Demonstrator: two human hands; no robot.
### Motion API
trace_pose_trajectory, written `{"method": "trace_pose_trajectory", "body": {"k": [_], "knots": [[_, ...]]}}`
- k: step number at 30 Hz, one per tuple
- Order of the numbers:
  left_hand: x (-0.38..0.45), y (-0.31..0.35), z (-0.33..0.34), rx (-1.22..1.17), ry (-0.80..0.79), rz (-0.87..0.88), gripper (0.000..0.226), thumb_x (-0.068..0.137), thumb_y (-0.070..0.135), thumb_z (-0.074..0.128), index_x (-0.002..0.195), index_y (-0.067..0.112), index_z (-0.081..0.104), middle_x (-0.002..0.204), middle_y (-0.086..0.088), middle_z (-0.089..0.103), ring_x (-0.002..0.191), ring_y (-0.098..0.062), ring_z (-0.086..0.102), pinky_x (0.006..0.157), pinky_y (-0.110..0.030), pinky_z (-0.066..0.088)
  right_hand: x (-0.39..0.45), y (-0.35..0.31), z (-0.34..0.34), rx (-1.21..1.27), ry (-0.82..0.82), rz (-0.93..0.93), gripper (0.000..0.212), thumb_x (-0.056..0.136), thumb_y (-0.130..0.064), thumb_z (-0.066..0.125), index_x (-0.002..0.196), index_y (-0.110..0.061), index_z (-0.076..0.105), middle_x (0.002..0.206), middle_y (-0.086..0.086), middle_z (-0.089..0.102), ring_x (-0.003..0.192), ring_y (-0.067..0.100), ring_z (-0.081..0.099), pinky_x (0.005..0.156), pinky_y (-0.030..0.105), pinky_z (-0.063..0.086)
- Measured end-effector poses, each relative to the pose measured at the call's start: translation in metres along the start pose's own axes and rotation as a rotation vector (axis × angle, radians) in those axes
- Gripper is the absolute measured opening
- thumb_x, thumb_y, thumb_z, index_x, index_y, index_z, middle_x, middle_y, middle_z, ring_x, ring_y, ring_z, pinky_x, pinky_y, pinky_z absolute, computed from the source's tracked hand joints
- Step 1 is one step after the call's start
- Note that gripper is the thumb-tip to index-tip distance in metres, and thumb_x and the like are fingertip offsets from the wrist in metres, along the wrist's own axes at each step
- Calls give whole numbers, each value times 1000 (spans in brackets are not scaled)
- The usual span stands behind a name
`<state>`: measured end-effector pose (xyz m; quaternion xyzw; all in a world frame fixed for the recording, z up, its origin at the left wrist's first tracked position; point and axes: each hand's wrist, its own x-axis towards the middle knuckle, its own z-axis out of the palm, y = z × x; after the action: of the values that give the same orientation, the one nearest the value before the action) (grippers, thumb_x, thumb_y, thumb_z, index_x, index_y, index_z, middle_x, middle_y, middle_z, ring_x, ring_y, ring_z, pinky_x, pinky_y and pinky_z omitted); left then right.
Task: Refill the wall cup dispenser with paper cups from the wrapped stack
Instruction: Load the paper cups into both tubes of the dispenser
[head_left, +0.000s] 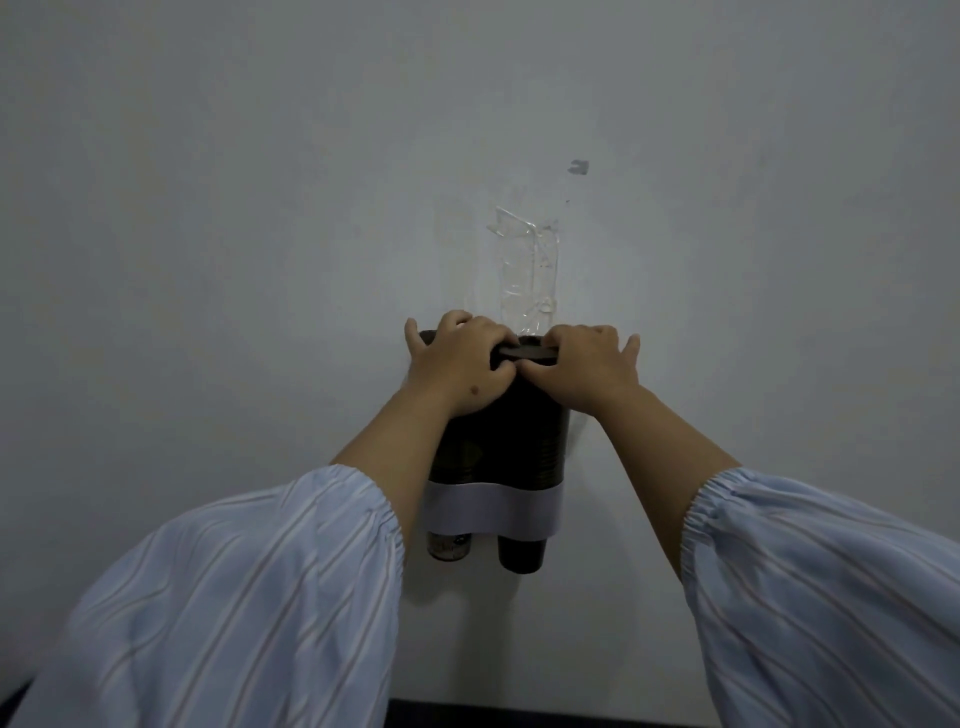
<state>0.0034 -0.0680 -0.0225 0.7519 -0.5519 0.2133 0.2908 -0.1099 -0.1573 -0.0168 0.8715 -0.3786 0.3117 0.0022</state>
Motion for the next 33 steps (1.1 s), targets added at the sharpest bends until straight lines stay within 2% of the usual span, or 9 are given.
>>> {"method": "trace_pose_trajectory", "body": {"k": [5,9,13,15,17,20,26,30,33], "knots": [[7,3,-1,128,-64,4,34,86,38,46,117,30,58,130,12,54,140,-18,23,107,-68,-6,0,5,-2,-26,-21,-28,51,84,-57,47,115,-19,60,121,8,58,130,32,35,113,61,6],[9,2,1,251,-73,-6,41,86,45,44,121,29,57,137,8,48,140,-20,23,106,-70,-3,0,6,-1,-27,-11,-40,50,84,-57,47,113,-18,61,120,8,58,128,32,37,112,62,8],[11,4,3,252,-90,-26,45,86,47,44,124,26,55,141,4,43,140,-21,21,106,-70,-1,1,7,-4,-16,-40,-56,44,85,-56,46,104,-20,61,113,5,60,126,30,38,110,65,7],[10,3,5,217,-80,-37,46,85,47,47,125,27,52,144,3,38,141,-21,19,107,-70,0,0,10,-4,0,-53,-64,40,85,-55,47,103,-21,58,113,4,59,126,30,38,109,67,7],[7,0,11,140,-18,-57,50,83,45,50,130,29,46,146,3,34,141,-20,18,108,-69,3,-3,13,-2,30,-52,-80,42,84,-52,50,112,-22,56,120,3,56,128,30,36,109,67,7],[-6,-5,20,33,111,-129,61,82,39,53,138,28,33,150,2,26,142,-20,15,110,-64,5,-11,16,4,100,-34,-114,54,83,-44,56,132,-26,43,139,2,43,134,30,29,110,66,9],[-41,-7,37,-104,230,-207,66,82,28,55,142,24,29,155,-4,13,146,-24,5,113,-60,10,-38,25,20,265,9,-148,78,80,-31,63,145,-30,20,155,-1,18,138,32,22,111,62,19],[-72,0,47,-198,270,-261,64,80,25,58,140,22,33,155,-6,16,144,-26,12,113,-55,18,-65,31,26,304,-19,-116,83,82,-30,63,148,-30,13,155,0,22,141,30,20,112,60,18],[-105,8,60,-289,196,-301,58,82,23,59,136,20,39,148,-7,29,139,-27,22,110,-52,28,-91,44,34,347,-99,-92,81,81,-34,65,146,-31,17,152,1,30,139,29,27,111,60,23]]}}
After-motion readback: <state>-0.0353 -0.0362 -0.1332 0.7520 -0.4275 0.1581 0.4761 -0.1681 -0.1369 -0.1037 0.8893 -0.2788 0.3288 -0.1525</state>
